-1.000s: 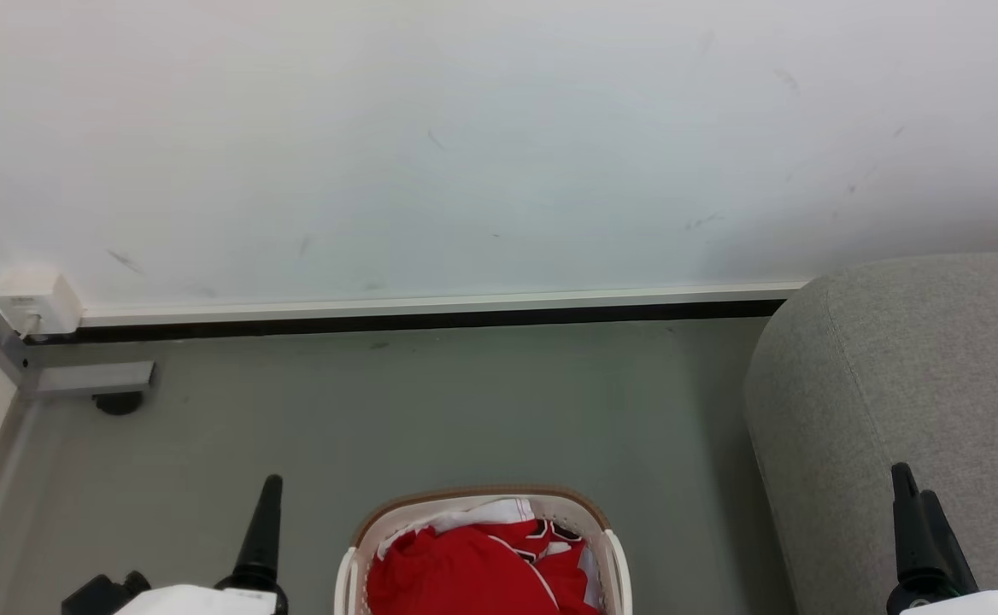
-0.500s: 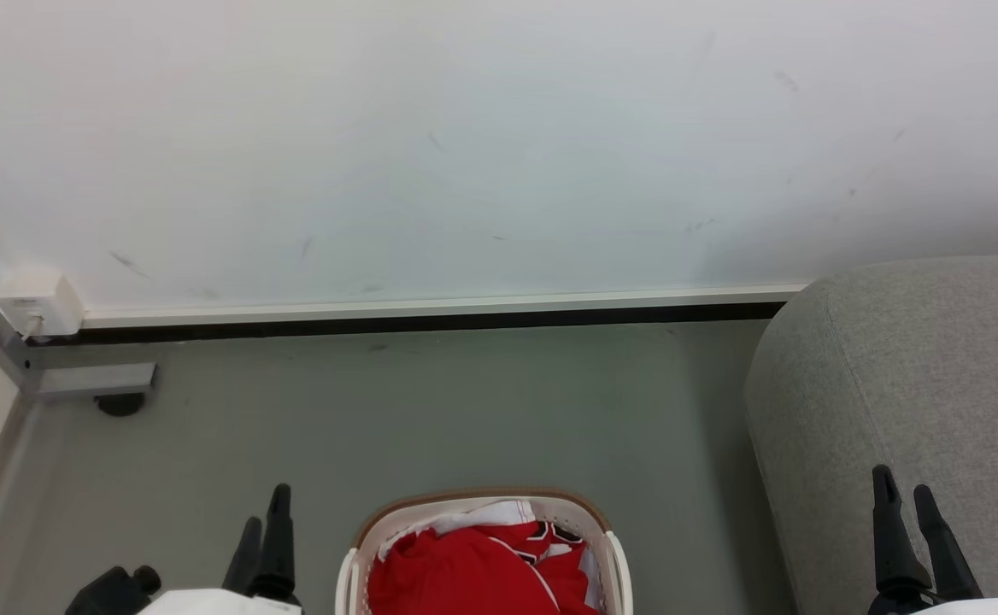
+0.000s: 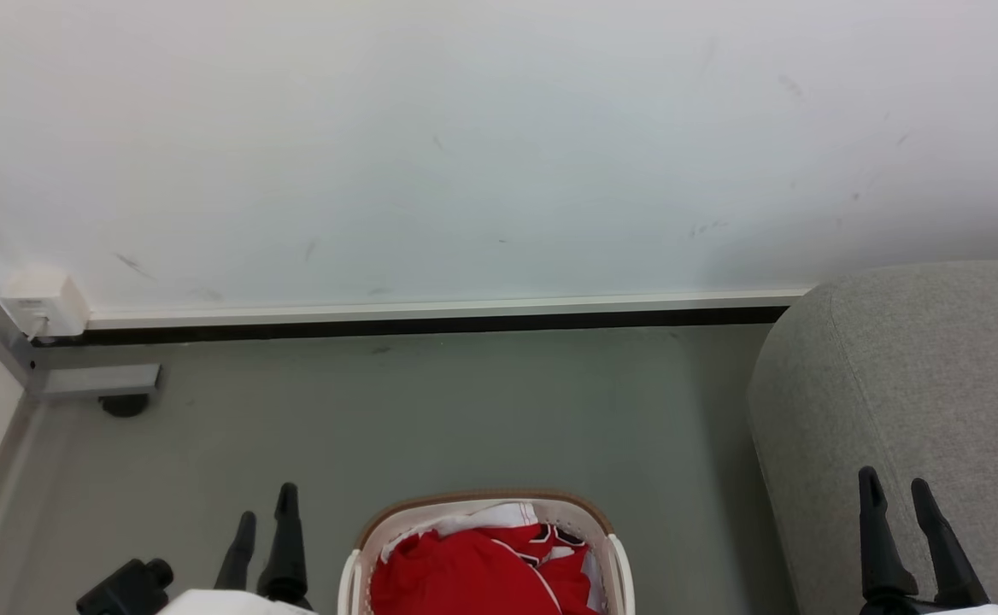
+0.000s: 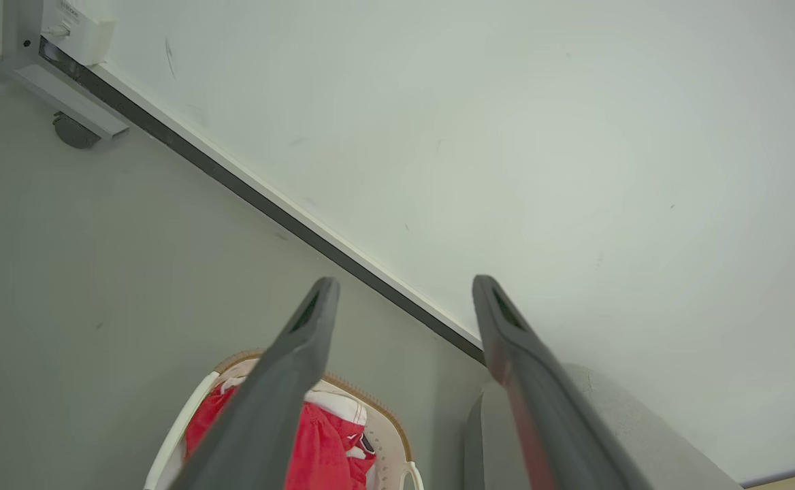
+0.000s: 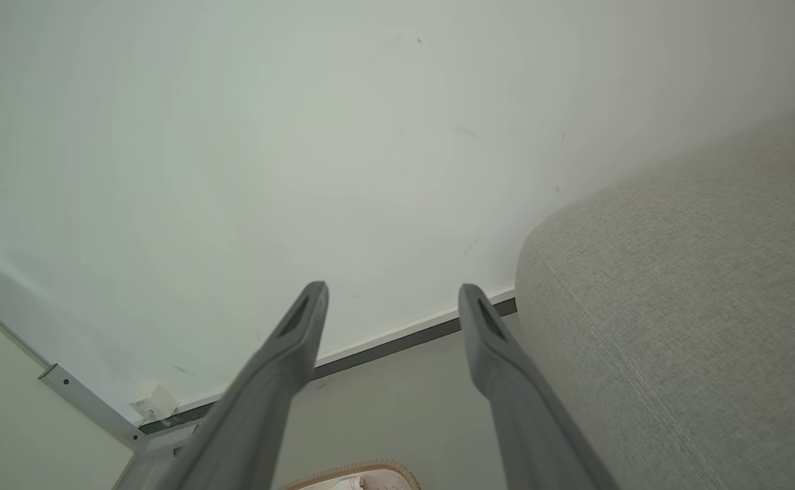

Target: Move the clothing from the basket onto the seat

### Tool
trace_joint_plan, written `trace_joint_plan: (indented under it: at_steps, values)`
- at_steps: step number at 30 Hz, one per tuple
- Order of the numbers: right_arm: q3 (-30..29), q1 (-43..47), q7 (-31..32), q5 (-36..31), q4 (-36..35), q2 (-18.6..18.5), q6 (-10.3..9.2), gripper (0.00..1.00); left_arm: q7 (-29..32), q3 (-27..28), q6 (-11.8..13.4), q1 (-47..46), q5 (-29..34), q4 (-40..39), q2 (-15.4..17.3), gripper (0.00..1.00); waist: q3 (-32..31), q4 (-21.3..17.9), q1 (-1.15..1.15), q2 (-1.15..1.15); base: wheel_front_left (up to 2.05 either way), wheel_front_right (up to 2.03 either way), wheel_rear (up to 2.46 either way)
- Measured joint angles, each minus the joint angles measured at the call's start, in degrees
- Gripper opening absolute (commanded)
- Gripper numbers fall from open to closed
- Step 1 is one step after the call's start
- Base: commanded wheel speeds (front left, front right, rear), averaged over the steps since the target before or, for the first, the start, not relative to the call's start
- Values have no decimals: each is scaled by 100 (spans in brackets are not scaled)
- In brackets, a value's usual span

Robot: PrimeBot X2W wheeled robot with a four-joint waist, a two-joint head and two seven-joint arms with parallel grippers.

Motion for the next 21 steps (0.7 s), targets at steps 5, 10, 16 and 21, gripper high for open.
trace_joint_plan:
  at_steps: [5, 10, 16, 21]
  values:
    - [35, 34, -90, -338, -45, -2, 0, 100, -78, -68, 43, 23, 309, -55, 4, 100, -12, 14, 0, 0, 0, 0, 0]
    - [55, 58, -166, -662, -82, -4, 0, 100, -152, -119, 93, 47, 590, -83, 7, 100, -23, 23, 0, 0, 0, 0, 0]
    - [55, 98, -243, -1017, -103, -9, 0, 100, -227, -178, 144, 88, 934, -102, 9, 100, -36, 26, 0, 0, 0, 0, 0]
    - [51, 146, -327, -1287, -108, -11, 0, 100, -303, -183, 151, 100, 1199, -114, 12, 100, -37, 18, 0, 0, 0, 0, 0]
